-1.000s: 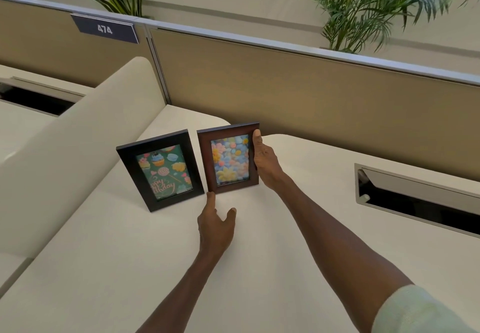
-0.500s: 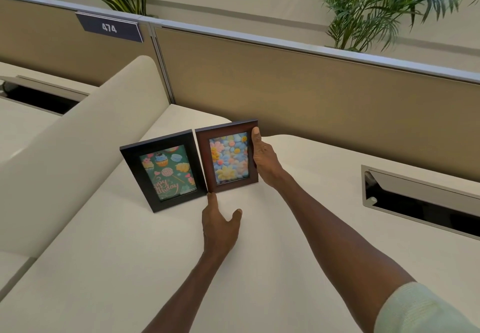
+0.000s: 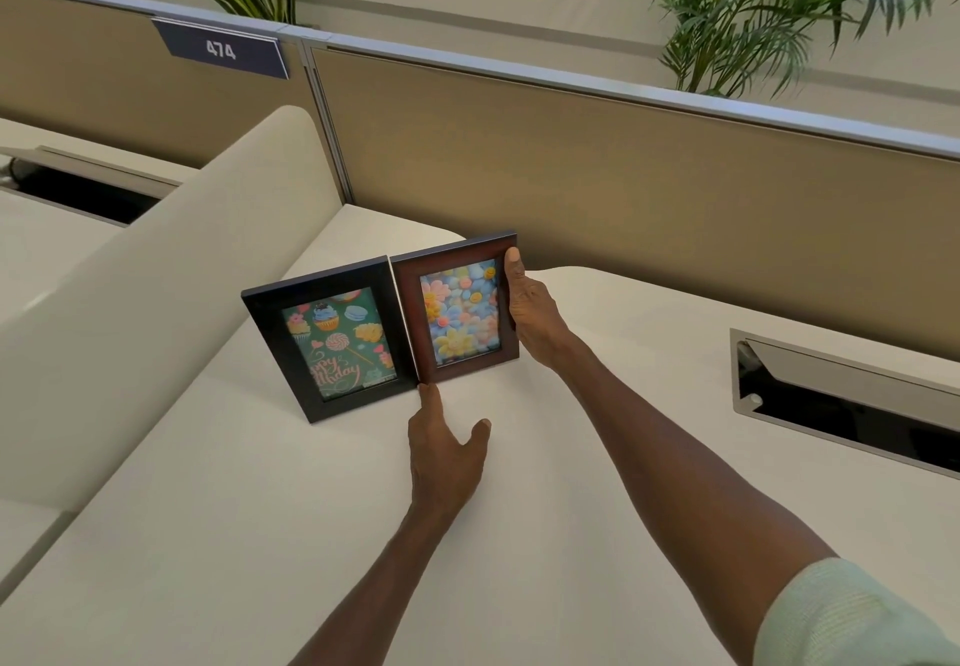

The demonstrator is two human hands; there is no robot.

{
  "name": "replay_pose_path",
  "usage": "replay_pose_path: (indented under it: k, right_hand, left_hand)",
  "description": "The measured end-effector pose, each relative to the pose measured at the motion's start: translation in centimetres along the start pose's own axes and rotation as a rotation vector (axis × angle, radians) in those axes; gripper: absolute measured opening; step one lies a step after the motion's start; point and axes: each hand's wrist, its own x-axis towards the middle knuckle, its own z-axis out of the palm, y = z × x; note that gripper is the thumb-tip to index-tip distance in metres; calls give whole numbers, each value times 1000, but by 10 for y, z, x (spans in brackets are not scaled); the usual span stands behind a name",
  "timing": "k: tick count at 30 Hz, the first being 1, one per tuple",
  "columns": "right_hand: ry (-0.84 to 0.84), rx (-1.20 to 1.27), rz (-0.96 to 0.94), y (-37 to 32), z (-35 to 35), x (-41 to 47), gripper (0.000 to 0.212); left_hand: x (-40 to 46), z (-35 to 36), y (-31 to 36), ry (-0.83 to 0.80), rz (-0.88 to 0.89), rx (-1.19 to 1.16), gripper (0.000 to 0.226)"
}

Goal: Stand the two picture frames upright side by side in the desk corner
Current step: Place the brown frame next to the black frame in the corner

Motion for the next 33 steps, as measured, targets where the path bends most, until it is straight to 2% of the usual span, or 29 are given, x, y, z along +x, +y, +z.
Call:
replay_pose_path:
  k: [20,33]
  right_hand:
    - [-99,-4,-6,5,-1,7,77]
    - [-52,-51,23,6,-1,10,54]
  left_hand:
    - [2,2,0,3,-28,-12,90]
    - [3,5,14,-157,10,127,110]
